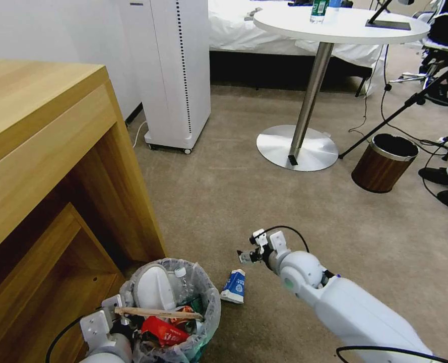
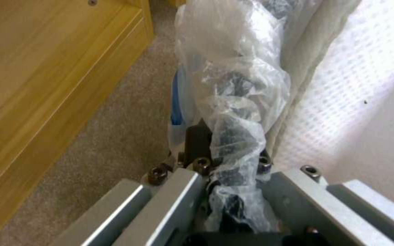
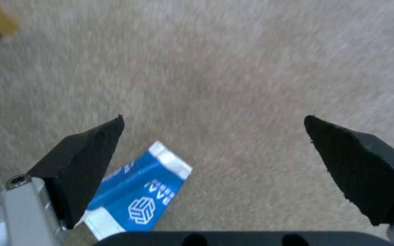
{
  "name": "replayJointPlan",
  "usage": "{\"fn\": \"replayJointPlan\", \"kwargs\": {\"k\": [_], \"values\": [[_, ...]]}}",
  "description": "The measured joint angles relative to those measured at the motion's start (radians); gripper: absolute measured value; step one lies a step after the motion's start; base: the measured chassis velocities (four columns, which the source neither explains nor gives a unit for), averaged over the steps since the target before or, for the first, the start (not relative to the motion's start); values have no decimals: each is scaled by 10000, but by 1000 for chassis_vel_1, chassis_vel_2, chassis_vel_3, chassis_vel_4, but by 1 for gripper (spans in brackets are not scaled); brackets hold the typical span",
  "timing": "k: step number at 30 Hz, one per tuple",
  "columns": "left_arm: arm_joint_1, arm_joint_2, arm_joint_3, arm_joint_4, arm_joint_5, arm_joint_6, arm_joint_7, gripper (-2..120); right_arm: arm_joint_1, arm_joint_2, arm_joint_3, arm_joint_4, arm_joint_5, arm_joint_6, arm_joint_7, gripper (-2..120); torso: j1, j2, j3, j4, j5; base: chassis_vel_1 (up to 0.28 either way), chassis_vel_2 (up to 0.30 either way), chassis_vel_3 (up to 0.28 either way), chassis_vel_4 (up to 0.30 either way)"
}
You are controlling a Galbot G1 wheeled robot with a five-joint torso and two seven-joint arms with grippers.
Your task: Pick up the trash bin and place the garbage on the floor into it.
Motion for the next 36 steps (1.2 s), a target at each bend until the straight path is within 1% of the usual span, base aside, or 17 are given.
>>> {"fn": "replayJointPlan", "kwargs": {"k": [2,6,9,10,13,16,17,22,28,30,36], "values": [[26,0,2,0,29,2,-4,0,13,265,-247,-481,-252,140,-77,100,1,0,0,0,0,0,0,0,0],[58,-1,3,0,54,4,-2,0,14,497,-364,-836,-445,259,-108,100,0,0,0,0,0,0,0,0,0],[140,-22,1,1,126,8,18,0,44,1080,-567,-1572,-816,568,-210,100,0,0,0,1,1,0,0,0,0],[140,-22,1,1,126,8,18,0,44,1080,-567,-1572,-816,568,-210,100,0,0,0,1,1,0,0,0,0],[200,-151,50,26,278,9,94,0,141,1524,-913,-2040,-1067,812,-254,100,0,1,0,1,1,0,0,0,0],[267,-261,103,45,447,17,157,0,121,1754,-1003,-2195,-1182,825,-226,100,0,0,0,1,-3,0,0,0,0],[309,-290,116,54,524,21,192,0,30,1873,-1004,-2251,-1246,852,-184,100,0,0,-1,2,2,0,0,0,0],[337,-315,117,70,583,23,211,0,-376,1960,-925,-2280,-1438,928,-105,100,0,0,0,1,2,0,0,0,0],[328,-286,116,81,580,20,215,0,-767,1693,-723,-2120,-1530,964,12,100,0,0,0,-1,1,0,0,0,0],[320,-308,150,116,591,17,214,0,-856,1595,-601,-2179,-1592,1129,22,100,0,1,0,-1,0,0,0,0,0],[316,-339,200,137,633,14,215,0,-882,1809,-528,-2538,-1703,1349,-21,100,0,0,0,0,1,0,0,0,0]]}}
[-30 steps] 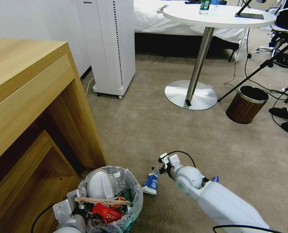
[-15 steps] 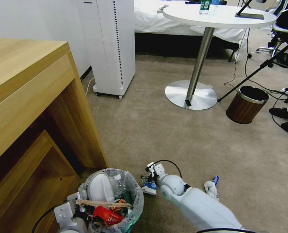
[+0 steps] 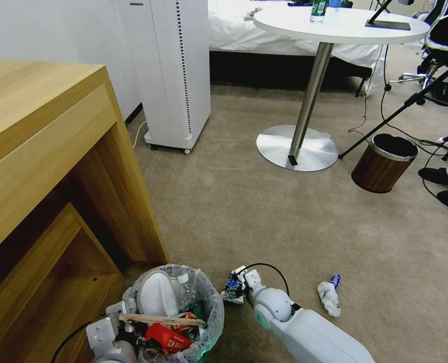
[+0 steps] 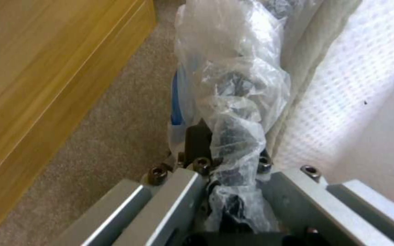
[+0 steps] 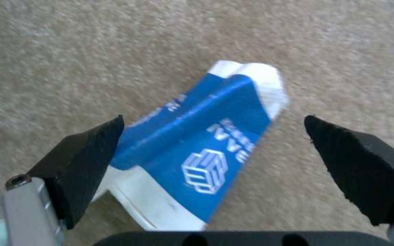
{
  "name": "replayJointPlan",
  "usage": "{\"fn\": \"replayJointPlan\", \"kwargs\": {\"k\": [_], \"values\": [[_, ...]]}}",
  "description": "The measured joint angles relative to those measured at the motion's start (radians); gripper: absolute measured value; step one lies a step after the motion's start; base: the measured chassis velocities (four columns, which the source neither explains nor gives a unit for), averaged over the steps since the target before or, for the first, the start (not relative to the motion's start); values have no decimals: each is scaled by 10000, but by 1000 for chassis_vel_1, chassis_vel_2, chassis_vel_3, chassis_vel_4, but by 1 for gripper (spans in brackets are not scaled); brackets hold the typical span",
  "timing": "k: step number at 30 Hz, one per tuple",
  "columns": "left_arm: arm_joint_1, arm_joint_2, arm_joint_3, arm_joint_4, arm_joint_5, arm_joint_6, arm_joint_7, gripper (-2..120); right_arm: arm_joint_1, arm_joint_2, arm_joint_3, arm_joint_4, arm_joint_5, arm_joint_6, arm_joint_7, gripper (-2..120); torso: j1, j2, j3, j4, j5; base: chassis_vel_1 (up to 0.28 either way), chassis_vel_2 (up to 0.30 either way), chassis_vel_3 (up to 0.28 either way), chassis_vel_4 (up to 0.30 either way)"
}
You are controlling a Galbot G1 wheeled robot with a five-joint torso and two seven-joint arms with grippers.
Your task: Pick up the trash bin and place the garbage on the floor into it.
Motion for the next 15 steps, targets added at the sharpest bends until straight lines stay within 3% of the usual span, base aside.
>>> {"fn": "replayJointPlan", "kwargs": {"k": [15], "values": [[174,39,-6,26,166,-51,45,0,106,497,-137,-839,-413,754,-171,100,0,0,0,0,0,0,0,0,0]]}}
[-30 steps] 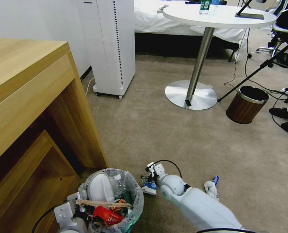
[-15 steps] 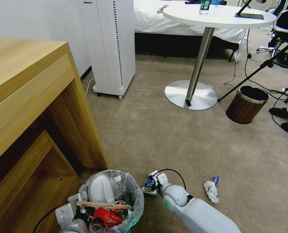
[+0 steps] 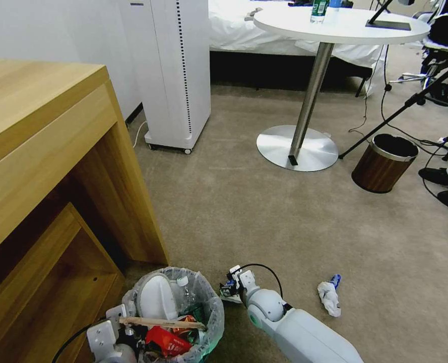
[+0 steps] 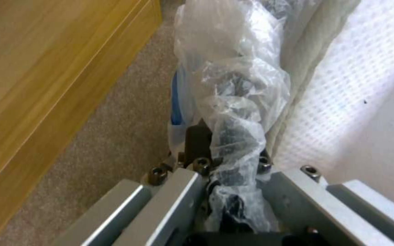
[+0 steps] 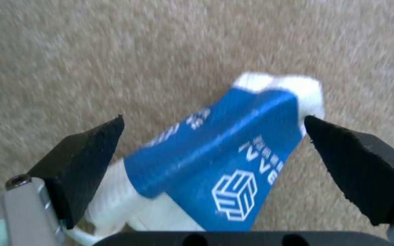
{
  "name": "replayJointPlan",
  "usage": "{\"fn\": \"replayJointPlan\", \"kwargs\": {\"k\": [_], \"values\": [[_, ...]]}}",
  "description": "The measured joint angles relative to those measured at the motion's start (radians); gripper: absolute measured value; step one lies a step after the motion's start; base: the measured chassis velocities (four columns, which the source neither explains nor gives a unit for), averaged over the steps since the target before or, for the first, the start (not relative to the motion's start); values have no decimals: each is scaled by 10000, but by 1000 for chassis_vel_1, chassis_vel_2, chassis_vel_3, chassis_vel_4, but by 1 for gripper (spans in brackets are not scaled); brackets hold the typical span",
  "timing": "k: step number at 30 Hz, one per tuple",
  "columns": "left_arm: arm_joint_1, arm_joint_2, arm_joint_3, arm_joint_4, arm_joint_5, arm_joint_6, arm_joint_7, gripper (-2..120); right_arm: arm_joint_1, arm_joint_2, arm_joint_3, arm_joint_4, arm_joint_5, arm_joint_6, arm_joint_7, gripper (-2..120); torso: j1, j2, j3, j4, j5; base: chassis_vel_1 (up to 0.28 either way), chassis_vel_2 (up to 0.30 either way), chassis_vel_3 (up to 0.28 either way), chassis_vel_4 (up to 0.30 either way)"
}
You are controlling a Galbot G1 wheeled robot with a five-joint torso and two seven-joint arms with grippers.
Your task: Pick up the trash bin and place the garbage on the floor into it.
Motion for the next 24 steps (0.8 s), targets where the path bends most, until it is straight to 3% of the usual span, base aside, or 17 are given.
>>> {"fn": "replayJointPlan", "kwargs": {"k": [13,18,24], "values": [[26,10,91,46,132,-29,12,0,-107,85,180,-412,-86,122,3,100,0,0,0,0,0,0,0,0,0],[29,56,101,57,140,-47,15,0,-143,173,189,-574,-63,154,-40,86,0,0,0,1,0,0,0,0,0],[63,139,92,63,150,-79,20,0,-145,169,241,-605,-57,266,-35,61,0,1,-1,0,0,0,0,0,0]]}}
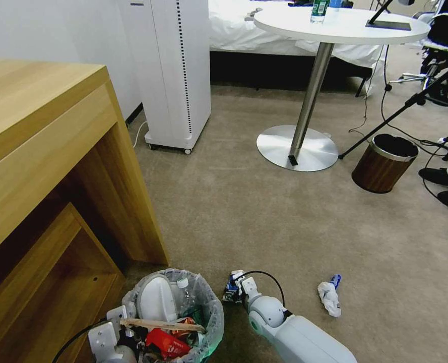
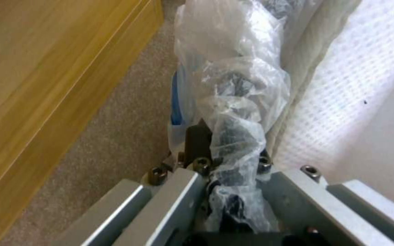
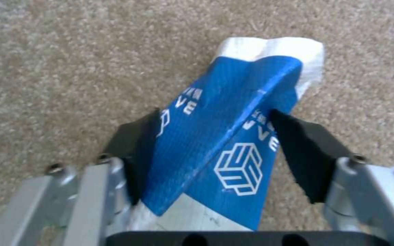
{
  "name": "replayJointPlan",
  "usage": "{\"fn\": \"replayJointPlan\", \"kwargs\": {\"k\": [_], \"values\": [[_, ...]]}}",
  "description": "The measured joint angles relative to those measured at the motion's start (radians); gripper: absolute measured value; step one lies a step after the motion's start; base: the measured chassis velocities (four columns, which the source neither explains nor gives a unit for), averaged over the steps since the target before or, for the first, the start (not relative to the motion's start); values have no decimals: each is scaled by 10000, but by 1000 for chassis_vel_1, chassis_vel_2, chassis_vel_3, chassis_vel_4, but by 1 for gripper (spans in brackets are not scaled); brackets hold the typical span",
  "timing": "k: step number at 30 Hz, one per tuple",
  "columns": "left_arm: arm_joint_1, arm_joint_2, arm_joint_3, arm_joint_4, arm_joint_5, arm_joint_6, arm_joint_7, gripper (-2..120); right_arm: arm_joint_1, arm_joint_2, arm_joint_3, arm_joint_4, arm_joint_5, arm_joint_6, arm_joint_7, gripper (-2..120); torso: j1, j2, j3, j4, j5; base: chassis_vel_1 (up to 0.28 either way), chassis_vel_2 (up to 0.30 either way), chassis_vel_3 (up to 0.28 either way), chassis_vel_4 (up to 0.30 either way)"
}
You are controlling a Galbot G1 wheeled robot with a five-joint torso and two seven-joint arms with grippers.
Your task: Pick up the trash bin and place the garbage on the floor into it.
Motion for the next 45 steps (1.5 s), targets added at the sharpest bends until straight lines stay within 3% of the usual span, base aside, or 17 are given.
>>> {"fn": "replayJointPlan", "kwargs": {"k": [6,8,17,24,26,27,30,31,32,36,45], "values": [[58,3,31,0,98,-28,47,0,15,-64,21,5,4,166,40,43,0,0,0,1,0,0,0,0,0],[68,17,60,0,161,-33,89,0,22,-106,28,50,17,253,127,31,0,0,0,1,0,0,0,0,0],[49,134,64,-81,97,-46,131,0,4,-366,354,728,263,298,305,0,1,-1,1,0,1,0,0,0,0],[-35,99,66,-133,11,-98,164,0,-50,-1820,982,2834,725,233,563,0,0,0,1,-2,2,0,0,0,0],[-73,59,85,-143,0,-103,167,0,13,-2520,1300,3978,779,720,277,0,0,-1,1,-3,0,0,0,0,0],[-73,59,85,-143,0,-103,167,0,13,-2520,1300,3978,779,720,277,0,0,-1,1,-3,0,0,0,0,0],[-143,25,117,-144,-21,-104,161,0,204,-3324,1529,5318,842,2568,-872,0,1,-1,1,-1,2,0,0,0,0],[-143,25,117,-144,-21,-104,161,0,204,-3324,1529,5318,842,2568,-872,0,1,-1,1,-1,2,0,0,0,0],[-193,15,147,-144,-33,-104,163,0,320,-3609,1522,5874,1077,3317,-1431,0,0,0,1,0,1,0,0,0,0],[-435,-52,246,-88,-93,-104,174,0,627,-4095,1072,7075,2158,4134,-2317,0,0,0,1,0,0,0,0,0,0],[-756,-665,469,192,3,-41,183,0,1264,-4159,-1395,8044,3072,3867,-2250,0,1,-1,1,1,-1,0,0,0,0]]}}
